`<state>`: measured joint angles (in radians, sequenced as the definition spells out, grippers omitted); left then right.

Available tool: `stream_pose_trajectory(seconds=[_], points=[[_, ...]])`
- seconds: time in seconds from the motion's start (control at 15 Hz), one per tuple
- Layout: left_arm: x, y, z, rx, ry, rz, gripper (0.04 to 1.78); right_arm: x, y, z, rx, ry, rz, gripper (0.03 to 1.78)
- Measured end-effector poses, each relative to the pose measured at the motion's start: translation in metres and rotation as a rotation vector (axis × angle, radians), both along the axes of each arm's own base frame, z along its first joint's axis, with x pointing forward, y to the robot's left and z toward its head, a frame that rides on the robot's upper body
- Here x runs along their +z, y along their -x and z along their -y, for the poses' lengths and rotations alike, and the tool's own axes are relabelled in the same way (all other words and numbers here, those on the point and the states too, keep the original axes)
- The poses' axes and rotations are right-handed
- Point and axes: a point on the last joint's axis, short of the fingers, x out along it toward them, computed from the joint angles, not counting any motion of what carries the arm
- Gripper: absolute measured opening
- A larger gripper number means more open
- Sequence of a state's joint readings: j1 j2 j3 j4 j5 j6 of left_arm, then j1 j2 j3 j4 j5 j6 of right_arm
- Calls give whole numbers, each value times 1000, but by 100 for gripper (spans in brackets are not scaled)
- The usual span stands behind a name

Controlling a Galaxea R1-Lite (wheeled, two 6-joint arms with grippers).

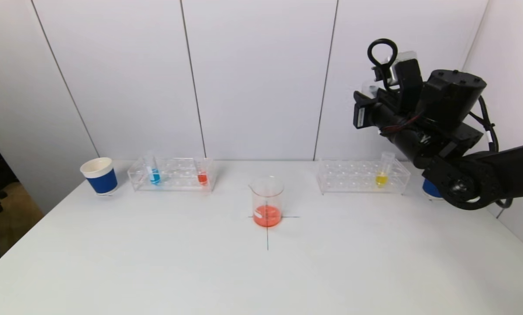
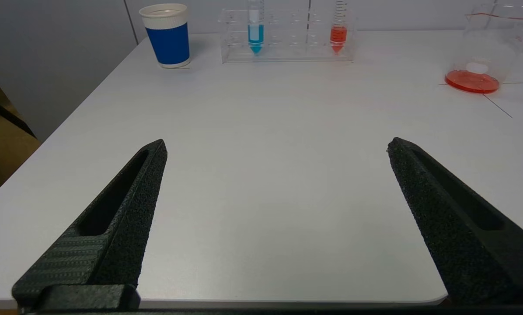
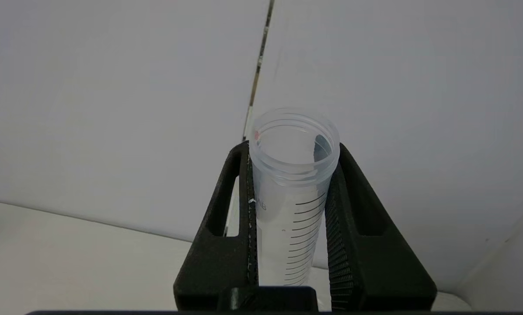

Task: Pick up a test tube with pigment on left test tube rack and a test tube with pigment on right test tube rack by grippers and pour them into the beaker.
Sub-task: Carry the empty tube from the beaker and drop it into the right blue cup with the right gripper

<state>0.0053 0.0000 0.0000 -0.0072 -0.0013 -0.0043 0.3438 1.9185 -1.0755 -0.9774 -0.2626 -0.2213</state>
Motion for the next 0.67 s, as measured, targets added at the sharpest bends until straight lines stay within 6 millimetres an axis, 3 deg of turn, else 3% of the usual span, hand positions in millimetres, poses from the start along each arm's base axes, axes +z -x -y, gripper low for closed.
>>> stream_pose_trajectory(seconds=[0.4, 0.67], points=[[0, 0, 0, 0, 0, 0, 176, 1, -2, 30, -56, -52, -60, 50], [0, 0, 0, 0, 0, 0, 176, 8, -4, 63, -94, -73, -73, 50]])
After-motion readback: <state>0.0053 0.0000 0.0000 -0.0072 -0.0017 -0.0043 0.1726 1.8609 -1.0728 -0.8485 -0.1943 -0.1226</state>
